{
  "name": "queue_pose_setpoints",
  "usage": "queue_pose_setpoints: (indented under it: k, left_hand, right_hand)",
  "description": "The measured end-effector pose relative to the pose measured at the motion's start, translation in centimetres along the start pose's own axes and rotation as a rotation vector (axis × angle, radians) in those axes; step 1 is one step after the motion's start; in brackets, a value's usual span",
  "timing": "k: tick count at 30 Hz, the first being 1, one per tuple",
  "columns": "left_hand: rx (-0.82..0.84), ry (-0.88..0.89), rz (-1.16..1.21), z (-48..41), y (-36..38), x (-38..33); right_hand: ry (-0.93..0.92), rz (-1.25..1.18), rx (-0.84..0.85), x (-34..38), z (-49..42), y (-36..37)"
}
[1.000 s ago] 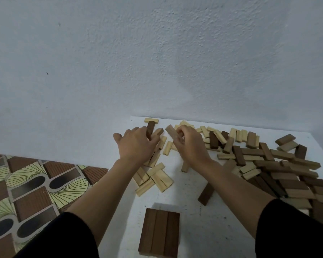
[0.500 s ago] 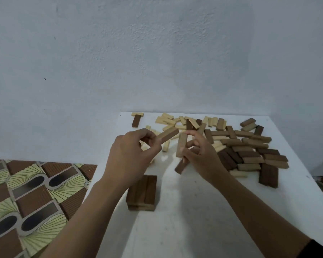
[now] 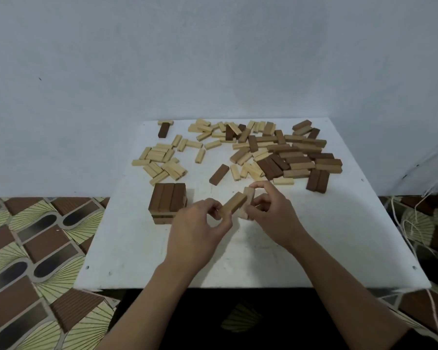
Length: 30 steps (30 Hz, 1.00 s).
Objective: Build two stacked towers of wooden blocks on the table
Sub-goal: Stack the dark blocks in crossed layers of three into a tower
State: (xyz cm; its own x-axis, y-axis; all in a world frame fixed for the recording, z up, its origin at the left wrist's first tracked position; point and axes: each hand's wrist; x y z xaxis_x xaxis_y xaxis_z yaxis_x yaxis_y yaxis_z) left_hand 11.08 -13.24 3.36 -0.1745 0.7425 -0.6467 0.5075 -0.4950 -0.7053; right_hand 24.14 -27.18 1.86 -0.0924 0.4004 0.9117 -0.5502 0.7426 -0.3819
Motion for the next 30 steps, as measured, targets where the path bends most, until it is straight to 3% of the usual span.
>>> queue_pose_setpoints:
  k: [12, 18, 25, 30]
  left_hand:
    - [-0.012, -0.101, -0.176, 3.1, 2.7, 2.9]
    - [-0.001, 0.022, -0.164, 3.1, 3.1, 3.6]
    - [0.127, 0.359, -0.119, 2.0, 3.5, 4.6]
    - [0.14, 0.475, -0.172, 1.3, 4.4, 5.3]
  right_hand:
    - [0.014, 0.17, -0.004, -2.0, 0.1, 1.3]
    - [-0.072, 0.305, 0.064, -1.4, -0.9, 1.6]
    - [-0.311, 0.455, 0.036, -0.4, -3.6, 2.3]
    - [-0.402, 0.612, 0.057, 0.5, -6.5, 3.3]
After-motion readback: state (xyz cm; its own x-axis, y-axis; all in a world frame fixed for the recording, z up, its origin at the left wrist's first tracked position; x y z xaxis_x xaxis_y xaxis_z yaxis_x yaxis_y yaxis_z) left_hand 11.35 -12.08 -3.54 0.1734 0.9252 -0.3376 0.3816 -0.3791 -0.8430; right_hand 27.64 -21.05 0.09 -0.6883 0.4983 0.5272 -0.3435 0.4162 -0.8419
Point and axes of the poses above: each hand's wrist, its own z-axis away from the middle knuckle, its own y-axis out of the palm, x = y × z, and after that the axes turned 7 degrees about y, right-handed
